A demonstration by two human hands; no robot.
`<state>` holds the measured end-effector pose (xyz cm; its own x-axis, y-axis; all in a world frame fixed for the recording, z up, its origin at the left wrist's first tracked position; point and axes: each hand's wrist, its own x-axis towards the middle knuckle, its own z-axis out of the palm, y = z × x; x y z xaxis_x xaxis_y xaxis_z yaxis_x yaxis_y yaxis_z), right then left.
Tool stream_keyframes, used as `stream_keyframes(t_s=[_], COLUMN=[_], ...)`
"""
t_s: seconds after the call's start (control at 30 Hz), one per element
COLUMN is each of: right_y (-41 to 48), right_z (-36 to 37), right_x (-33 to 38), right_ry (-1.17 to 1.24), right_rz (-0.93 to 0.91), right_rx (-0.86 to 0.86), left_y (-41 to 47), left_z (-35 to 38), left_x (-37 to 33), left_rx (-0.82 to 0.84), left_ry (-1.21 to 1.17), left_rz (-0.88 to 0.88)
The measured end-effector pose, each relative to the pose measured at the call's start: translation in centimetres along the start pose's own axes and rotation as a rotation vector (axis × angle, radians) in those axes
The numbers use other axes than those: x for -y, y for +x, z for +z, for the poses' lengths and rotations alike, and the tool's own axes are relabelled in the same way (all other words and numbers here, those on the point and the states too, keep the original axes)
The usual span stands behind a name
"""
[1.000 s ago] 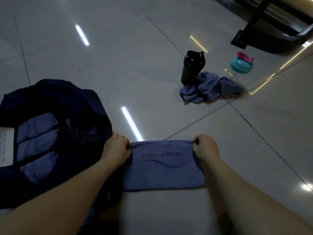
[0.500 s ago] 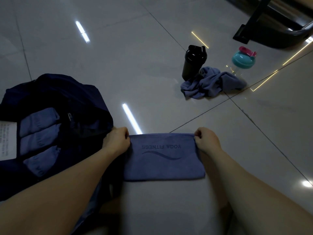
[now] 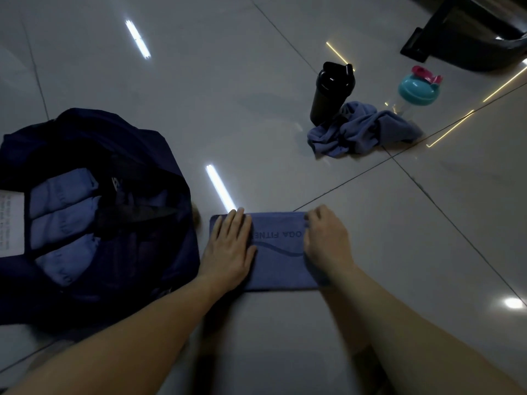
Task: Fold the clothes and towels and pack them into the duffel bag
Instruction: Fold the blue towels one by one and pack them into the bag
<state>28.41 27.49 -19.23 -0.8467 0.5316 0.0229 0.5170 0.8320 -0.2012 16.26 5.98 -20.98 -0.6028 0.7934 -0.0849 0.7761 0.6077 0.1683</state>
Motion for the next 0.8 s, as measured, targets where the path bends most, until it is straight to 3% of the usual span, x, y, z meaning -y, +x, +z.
stream_keyframes(t_s=[0.07, 0.17, 0.4, 0.53, 0.63, 0.73, 0.8], right_y=[-2.7, -6.0, -7.0, -4.0, 0.5, 3.7, 4.4], right_z=[2.3, 3.8, 3.3, 1.9, 0.3, -0.5, -0.4], right_x=[0.9, -0.8, -3.9, -2.6, -0.4, 4.0, 6.8], right_ry=[-0.014, -0.091, -0.163, -0.161, -0.083, -0.002, -0.039], right_rz=[-0.125, -0.167, 0.013, 0.097, -0.07, -0.247, -0.302], right_rx=[0.069, 0.165, 0.259, 0.169, 0.056, 0.217, 0.357], left_y=[-0.6, -0.9, -0.9, -1.0, -2.9, -5.4, -6.4], left_z=[1.3, 2.6, 2.8, 1.3, -0.3, -2.5, -3.2], left_x=[0.3, 1.1, 0.5, -0.5, -1.4, -1.9, -2.0], left_rx=[0.045, 0.073, 0.08, 0.105, 0.143, 0.076, 0.026], left_ry=[-0.014, -0.031, -0.07, -0.081, -0.089, -0.034, -0.035], left_rz=[-0.059, -0.103, -0.176, -0.217, -0.215, -0.175, -0.261])
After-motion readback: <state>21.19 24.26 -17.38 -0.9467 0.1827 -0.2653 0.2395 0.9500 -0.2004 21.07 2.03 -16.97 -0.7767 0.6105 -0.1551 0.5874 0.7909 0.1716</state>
